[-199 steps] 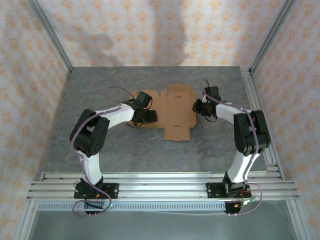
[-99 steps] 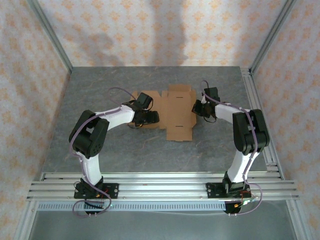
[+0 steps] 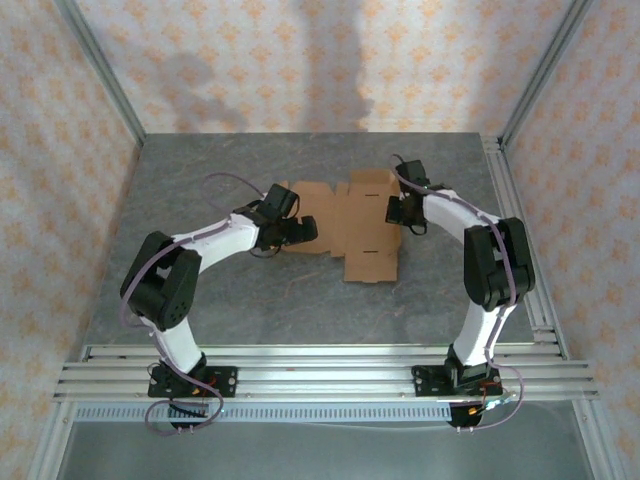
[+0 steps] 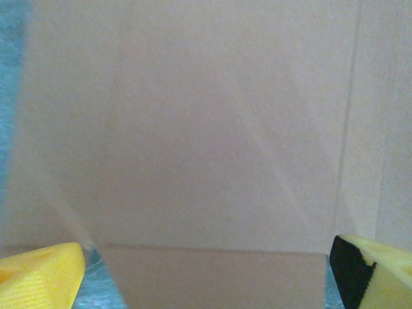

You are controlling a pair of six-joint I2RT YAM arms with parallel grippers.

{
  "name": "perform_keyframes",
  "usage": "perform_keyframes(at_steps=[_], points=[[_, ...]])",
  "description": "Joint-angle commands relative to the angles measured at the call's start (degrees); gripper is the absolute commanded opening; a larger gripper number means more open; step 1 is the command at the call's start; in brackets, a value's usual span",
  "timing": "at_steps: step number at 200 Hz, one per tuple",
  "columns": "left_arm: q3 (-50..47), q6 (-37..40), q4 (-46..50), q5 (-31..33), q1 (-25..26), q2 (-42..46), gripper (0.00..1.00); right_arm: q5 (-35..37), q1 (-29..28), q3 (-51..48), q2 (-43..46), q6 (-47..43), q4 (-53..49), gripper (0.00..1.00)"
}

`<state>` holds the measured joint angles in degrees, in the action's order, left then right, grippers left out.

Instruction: Fold the paper box

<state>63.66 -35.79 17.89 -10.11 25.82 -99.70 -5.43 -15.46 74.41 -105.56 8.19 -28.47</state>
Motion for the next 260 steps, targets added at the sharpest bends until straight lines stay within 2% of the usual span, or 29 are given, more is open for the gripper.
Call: perform_keyframes(at_steps=[1, 48, 92, 110, 140, 154, 236, 260], points=[[-1.23, -0.64, -0.43, 2.99, -1.69, 1.85, 1.00, 15.88, -2.61, 4.85, -3.27, -2.65, -13.28, 0.00], [-0.65, 0.34, 0.34, 2.63, -2.71, 1.41, 1.00, 32.24, -6.85, 10.94, -8.54, 0.52, -20.39, 0.00], [0.67, 0.90, 0.63, 2.02, -2.77, 0.57, 1.00, 41.19, -8.84, 14.23, -11.78, 2.60, -24.54, 0.00], [0.77, 1.07, 0.63, 1.81, -2.80, 0.51, 1.00, 39.61, -8.96, 13.70, -11.36, 1.61, -23.66, 0.00], [0.68, 1.40, 0.65, 1.85, -2.81, 0.79, 1.00, 25.61, -7.79, 6.19, -4.16, -2.05, -13.73, 0.00], [0.76, 1.49, 0.60, 1.93, -2.95, 0.72, 1.00, 23.21, -7.11, 3.92, -1.89, -2.45, -11.32, 0.00], [2.44, 1.69, 1.39, 1.93, -2.90, -0.20, 1.00, 42.20, -10.43, 13.36, -11.94, -2.69, -21.74, 0.00], [2.35, 1.60, 1.28, 1.78, -2.83, -0.30, 1.00, 41.40, -10.39, 14.98, -12.90, -2.62, -22.87, 0.00]])
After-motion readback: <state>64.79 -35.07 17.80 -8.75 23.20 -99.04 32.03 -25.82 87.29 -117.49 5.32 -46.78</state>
